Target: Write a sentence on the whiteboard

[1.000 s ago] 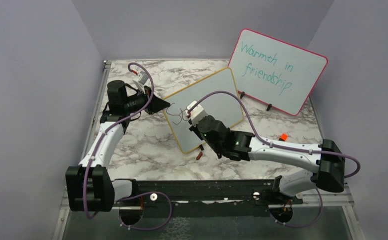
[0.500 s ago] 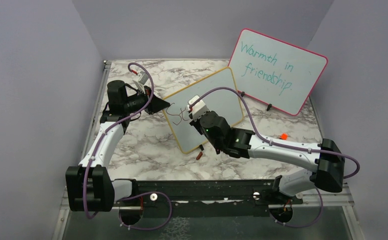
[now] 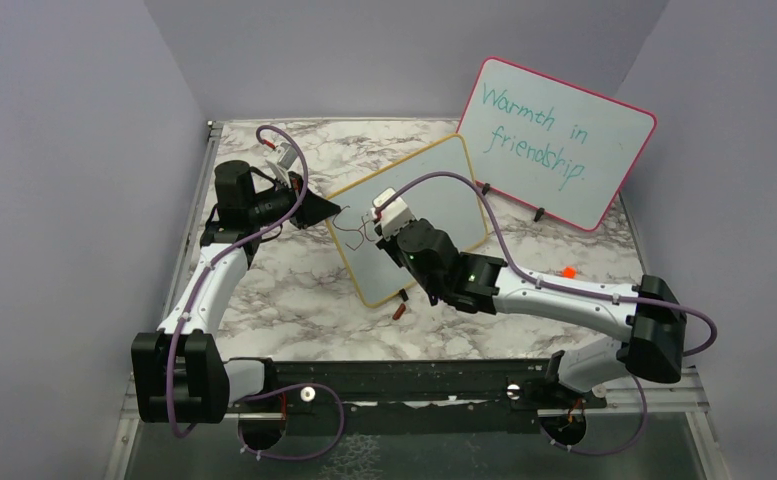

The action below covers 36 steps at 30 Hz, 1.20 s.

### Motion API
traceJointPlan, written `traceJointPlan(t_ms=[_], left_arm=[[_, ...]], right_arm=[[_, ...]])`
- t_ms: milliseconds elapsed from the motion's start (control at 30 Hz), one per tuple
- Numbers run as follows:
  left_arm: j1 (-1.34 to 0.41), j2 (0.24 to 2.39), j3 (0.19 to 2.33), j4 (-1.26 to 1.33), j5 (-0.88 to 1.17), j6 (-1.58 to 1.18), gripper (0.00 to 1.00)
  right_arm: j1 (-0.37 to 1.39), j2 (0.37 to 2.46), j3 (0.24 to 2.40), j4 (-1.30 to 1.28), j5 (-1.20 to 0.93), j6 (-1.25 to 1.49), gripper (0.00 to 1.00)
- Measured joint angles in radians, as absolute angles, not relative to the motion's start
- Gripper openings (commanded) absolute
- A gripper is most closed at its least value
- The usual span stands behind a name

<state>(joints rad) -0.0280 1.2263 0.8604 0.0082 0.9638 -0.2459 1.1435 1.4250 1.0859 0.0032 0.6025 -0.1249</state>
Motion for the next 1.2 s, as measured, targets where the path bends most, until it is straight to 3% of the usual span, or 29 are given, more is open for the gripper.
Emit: traceJointPlan(t_ms=[1200], left_arm=[[-0.028,1.228,0.862,0.004,0.963,-0.243,0.00]], right_arm=[[1.143,1.416,1.071,-0.134,0.585,-0.040,0.01]])
